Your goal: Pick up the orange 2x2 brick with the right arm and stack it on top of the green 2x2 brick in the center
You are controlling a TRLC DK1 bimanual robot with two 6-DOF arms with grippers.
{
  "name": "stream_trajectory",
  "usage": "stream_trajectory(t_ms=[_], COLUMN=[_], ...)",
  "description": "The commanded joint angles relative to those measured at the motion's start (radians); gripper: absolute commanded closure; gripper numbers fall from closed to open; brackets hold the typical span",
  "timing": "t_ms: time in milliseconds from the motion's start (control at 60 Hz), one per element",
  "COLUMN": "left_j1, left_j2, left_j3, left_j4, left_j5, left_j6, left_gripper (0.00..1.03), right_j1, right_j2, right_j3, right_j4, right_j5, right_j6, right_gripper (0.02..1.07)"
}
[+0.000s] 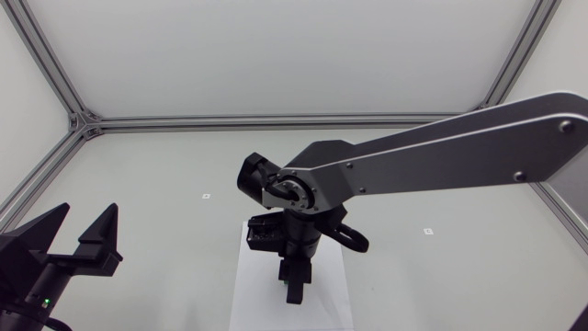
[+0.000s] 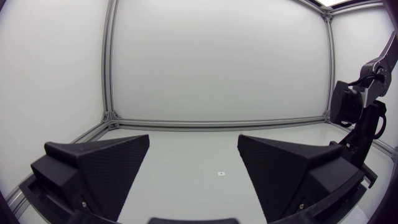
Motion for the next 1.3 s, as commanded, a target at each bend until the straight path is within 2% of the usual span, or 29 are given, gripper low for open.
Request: stream_trajectory(t_ms=[0,400,567,783,983,1283], left_j1=[0.002,0.002,0.002,0.002,0.002,0.002], left_j2=[-0.008,-0.008,-0.008,-0.008,-0.008,-0.008], left_j3=[-0.041,-0.041,-0.041,-0.041,-0.041,-0.041], left_j4=[-0.015,-0.015,-0.015,-0.015,-0.015,-0.015], left_j5=[0.004,0.004,0.004,0.004,0.004,0.004], left_j6=[0.013,0.013,0.013,0.013,0.013,0.013], left_gripper=[0.04,0.04,0.04,0.04,0.04,0.04], right_j1=[0.02,0.031,0.017,-0.003,0.012,0.008], right_j2=[0.031,0.069,0.084,0.055,0.024,0.078], right_j3=[-0.06,-0.026,-0.029,-0.075,-0.115,-0.033], right_j4=[0.017,-0.009,-0.018,0.039,0.092,0.0], right_j5=[0.0,0.038,0.0,-0.048,-0.012,0.008], right_j6=[0.001,-0.058,-0.085,-0.096,-0.058,-0.076], right_gripper=[1.02,1.02,1.02,1.02,1.02,1.02])
